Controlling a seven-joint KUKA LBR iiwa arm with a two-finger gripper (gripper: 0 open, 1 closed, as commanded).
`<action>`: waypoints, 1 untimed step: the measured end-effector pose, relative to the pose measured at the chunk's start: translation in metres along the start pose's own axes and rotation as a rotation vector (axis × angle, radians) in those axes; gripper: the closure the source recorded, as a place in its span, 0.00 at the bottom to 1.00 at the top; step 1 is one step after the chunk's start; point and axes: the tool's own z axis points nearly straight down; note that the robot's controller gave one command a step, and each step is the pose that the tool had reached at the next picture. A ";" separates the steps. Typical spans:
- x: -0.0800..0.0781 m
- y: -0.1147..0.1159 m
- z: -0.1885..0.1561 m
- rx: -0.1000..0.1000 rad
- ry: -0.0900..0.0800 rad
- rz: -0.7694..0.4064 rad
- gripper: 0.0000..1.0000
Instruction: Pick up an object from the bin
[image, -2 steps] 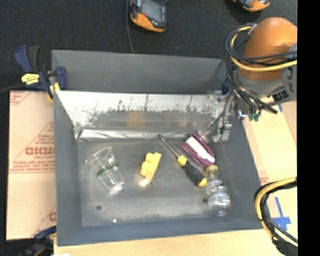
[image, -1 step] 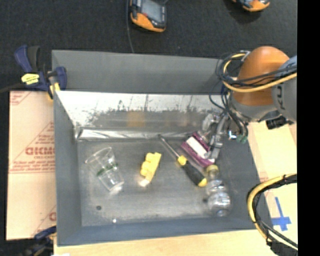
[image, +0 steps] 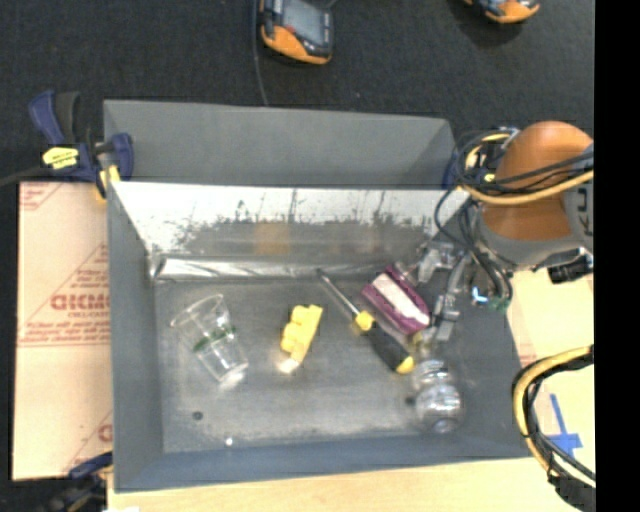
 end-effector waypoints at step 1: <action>0.033 0.003 0.046 -0.003 0.009 0.096 0.00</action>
Offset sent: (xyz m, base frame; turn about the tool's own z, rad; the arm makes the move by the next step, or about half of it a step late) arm -0.0354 0.0300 -0.0889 0.0941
